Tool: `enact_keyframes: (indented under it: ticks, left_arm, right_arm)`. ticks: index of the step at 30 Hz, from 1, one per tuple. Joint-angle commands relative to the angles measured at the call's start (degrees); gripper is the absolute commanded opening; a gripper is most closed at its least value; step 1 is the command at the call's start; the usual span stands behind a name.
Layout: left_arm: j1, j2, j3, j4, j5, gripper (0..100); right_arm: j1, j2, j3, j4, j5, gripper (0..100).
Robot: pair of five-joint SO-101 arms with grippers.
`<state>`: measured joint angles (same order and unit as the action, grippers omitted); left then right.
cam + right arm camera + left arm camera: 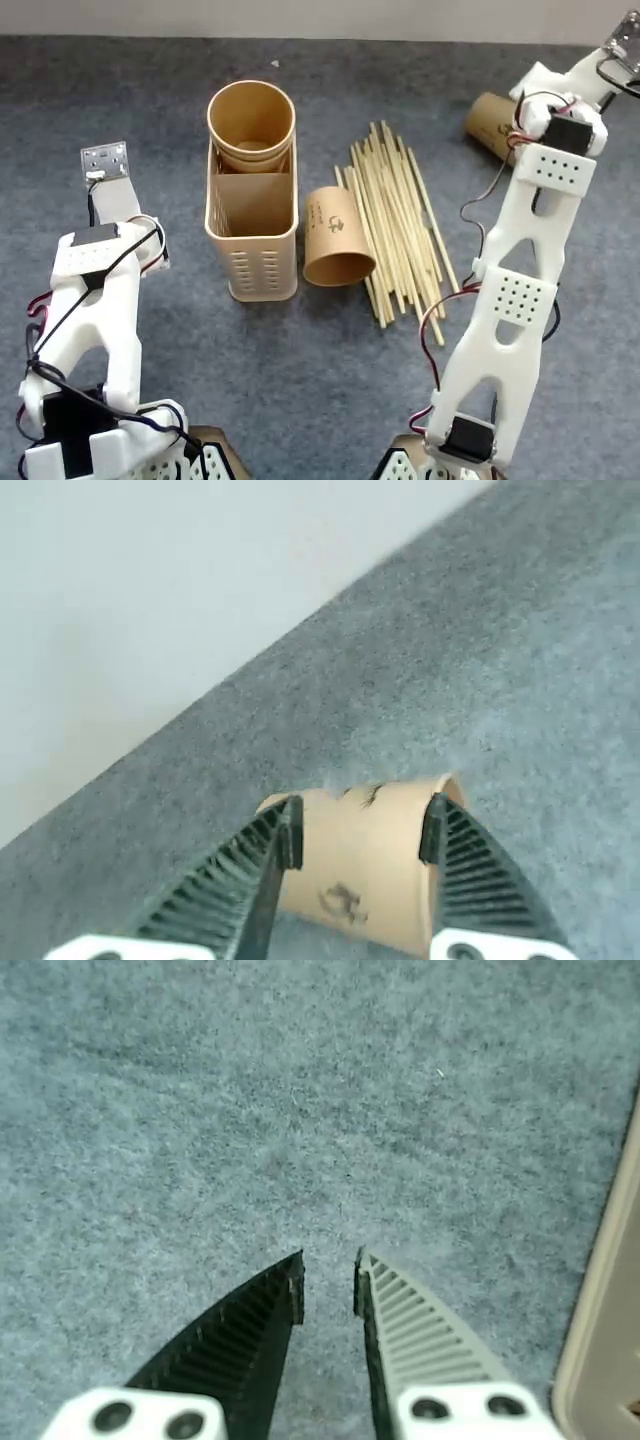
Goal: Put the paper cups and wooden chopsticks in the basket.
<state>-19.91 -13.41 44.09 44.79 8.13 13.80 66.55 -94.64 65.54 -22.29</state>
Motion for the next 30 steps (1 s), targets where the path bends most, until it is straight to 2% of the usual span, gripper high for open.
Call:
enact_keyframes:
  ticks: [1,3,6,8,13,20,22,30]
  left_arm:
    - [-0.66,-1.27,-0.22,-0.97,0.35,11]
    - [-0.66,-1.27,-0.13,-0.97,0.35,11]
    - [-0.66,-1.27,-0.13,-0.97,0.35,11]
    - [-0.66,-1.27,-0.13,-1.05,0.35,11]
    - [-0.66,-1.27,-0.13,-1.05,0.35,11]
    - [-0.4,-1.27,-0.04,-1.05,0.35,11]
    - [-0.4,-1.27,-0.13,-1.05,0.35,11]
    - [-0.4,-1.27,-0.13,-1.05,0.35,11]
  right_arm:
    - [2.24,1.19,-1.19,-9.36,0.7,19.9]
    - [2.33,2.51,2.42,-13.49,0.79,19.9]
    - [1.27,2.95,9.19,-14.2,1.05,19.9]
    - [0.13,2.95,12.97,-12.44,5.27,19.9]
    - [-3.47,2.86,14.29,4.18,16.97,19.9]
    - [-7.08,2.59,-6.9,33.89,26.02,19.9]
    - [-8.75,0.75,-8.57,35.65,28.92,19.9]
    - [-6.9,-7.43,-5.93,35.21,23.38,19.9]
